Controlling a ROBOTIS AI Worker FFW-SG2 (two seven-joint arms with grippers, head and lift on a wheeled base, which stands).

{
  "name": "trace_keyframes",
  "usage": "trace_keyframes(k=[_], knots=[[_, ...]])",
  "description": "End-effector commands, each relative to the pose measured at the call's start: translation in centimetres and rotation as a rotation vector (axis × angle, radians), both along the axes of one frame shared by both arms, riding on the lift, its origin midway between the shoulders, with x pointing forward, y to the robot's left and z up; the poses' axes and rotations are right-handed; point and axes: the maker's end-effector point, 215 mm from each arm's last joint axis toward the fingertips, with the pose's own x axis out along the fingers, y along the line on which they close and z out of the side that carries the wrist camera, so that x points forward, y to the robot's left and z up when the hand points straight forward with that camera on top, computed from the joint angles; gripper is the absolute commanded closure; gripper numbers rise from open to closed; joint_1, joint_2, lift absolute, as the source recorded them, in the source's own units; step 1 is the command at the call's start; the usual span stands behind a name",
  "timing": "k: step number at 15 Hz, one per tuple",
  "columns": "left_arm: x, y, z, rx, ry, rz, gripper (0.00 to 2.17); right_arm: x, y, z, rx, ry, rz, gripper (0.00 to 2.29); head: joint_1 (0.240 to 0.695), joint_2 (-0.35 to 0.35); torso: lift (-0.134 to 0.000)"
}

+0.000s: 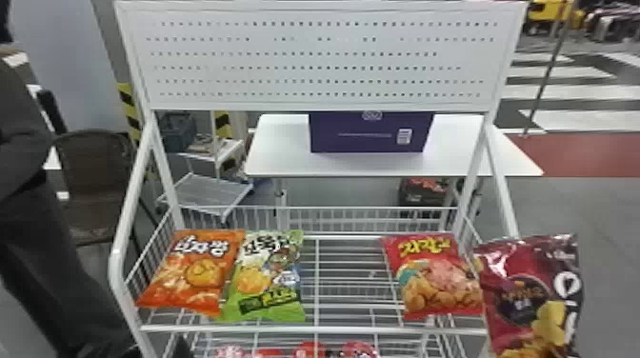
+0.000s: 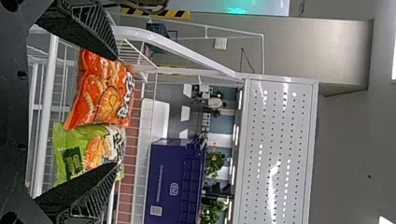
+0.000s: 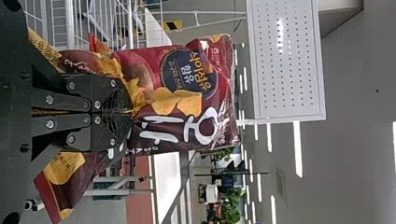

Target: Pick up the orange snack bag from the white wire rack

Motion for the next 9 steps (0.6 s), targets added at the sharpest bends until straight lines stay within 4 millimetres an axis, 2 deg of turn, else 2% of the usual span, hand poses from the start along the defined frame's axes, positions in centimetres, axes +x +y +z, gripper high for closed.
trace_keyframes(k=[1,9], knots=[[-0.02,0.0,-0.04,0.0,0.001,0.0,0.08,-0.02,0.05,0.04,-0.001,0.0,0.001,2.1,0.499,0.0,0.0],[-0.03,-0.12,0.01,-0.002,0.0,-0.001,0.08,-0.18,0.02,0.27,-0.002,-0.005,0.002,2.1,0.499,0.0,0.0]])
